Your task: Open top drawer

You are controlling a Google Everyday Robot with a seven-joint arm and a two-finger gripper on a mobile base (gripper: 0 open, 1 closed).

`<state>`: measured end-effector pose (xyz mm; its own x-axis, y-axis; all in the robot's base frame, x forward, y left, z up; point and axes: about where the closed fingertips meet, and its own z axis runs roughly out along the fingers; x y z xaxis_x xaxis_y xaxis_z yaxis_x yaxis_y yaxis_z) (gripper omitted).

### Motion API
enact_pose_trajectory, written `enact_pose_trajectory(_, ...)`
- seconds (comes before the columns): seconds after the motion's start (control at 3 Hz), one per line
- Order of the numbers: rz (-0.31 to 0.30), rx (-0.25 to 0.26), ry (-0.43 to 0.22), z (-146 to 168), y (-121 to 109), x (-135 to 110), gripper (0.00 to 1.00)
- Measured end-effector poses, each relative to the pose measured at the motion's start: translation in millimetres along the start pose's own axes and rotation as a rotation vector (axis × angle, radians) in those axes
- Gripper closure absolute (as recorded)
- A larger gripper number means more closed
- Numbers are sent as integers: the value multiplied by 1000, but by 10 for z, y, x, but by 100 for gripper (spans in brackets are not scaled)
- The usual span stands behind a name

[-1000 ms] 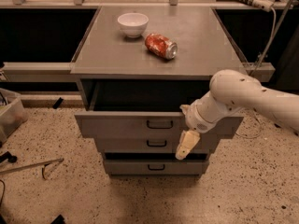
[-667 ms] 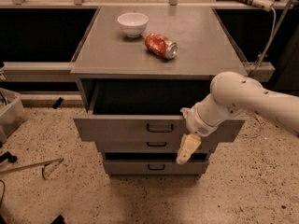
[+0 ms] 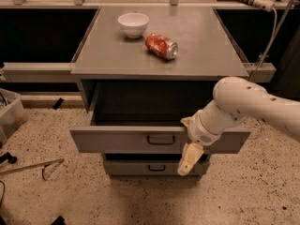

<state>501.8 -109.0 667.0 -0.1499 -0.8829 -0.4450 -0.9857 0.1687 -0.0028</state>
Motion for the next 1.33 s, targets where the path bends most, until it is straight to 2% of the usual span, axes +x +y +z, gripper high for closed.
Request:
enact_pose_trajectory(0.33, 10, -35, 16, 43, 159, 76, 0)
enact_pose_trajectory(0.67, 18, -49, 17, 11, 277, 89, 0)
enact_pose_trajectory(1.0, 33, -83, 11, -96, 656, 144, 0)
enact_pose_trajectory(1.33, 32, -83, 12, -95, 657, 142, 0)
